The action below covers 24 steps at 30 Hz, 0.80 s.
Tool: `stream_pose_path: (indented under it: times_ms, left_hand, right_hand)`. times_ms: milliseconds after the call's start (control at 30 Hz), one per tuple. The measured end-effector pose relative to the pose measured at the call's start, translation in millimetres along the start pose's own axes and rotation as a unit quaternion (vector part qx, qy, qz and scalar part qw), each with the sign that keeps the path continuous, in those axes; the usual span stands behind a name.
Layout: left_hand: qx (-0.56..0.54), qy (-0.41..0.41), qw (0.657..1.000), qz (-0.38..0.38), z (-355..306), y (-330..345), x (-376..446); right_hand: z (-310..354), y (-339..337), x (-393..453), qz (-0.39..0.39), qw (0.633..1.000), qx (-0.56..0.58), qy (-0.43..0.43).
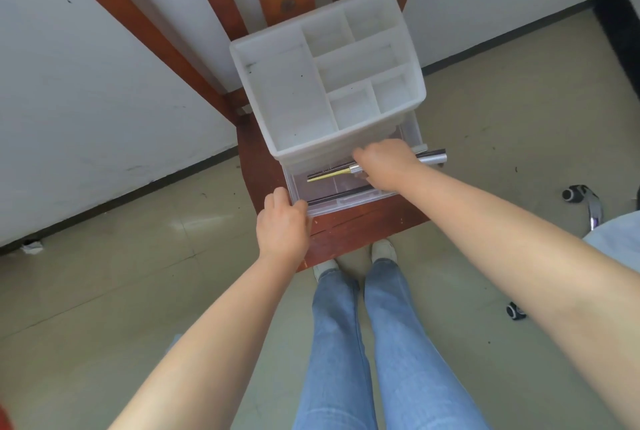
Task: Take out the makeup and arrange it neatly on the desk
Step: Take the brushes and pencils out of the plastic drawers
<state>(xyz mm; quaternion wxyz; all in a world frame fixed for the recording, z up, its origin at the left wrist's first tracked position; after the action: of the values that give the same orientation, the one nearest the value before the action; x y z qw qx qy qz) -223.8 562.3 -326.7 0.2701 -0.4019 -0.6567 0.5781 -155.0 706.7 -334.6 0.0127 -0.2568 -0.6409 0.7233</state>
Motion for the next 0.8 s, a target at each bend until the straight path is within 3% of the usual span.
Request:
stream_pose_path:
  times_ms: [167, 333, 400, 567, 700, 800]
  left_hand:
    - [0.009, 0.003, 1.000, 0.000, 0.0, 0.1, 1.5]
    - [0.002, -0.024, 0.998, 0.065, 0.4, 3.3, -2.0]
    - [0.029, -0.036, 0.996, 0.077, 2.2, 1.0, 0.3]
    - [0.062, 0.009, 0.998, 0.015, -3.6, -5.0, 4.7]
    - [0.090, 0.024, 0.995, 0.027, -0.4, -2.4, 2.9]
    - [0.113, 0.051, 0.989, 0.077, -8.3, -12.7, 5.1]
  right_hand:
    - [1.7, -6.9, -4.1, -0.003, 1.000, 0.002, -0.020]
    - [1.9, -7.9, -6.9, 0.024, 0.999, -0.029, -0.037]
    - [0.1, -10.1, -11.6, 0.005, 0.998, -0.035, -0.043]
    - [-9.3, -14.0, -36.7, -0.032, 0.999, 0.017, -0.019]
    - [2.7, -16.2, -71.0, -0.110, 0.991, 0.077, -0.027]
    - [9.4, 16.6, -88.8, 0.027, 0.998, 0.059, -0.005]
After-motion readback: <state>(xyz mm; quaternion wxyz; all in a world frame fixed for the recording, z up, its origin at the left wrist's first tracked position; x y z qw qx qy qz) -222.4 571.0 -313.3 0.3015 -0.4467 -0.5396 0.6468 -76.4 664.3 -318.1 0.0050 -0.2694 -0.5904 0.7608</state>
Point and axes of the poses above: each hand's wrist, its own x-axis towards the middle knuckle, its own y-axis out of the palm, z = x × y, the point moved 6 cm from there along x, towards the middle knuckle, and after that the axes turned 13 degrees about -z, right-handed, at the moved point
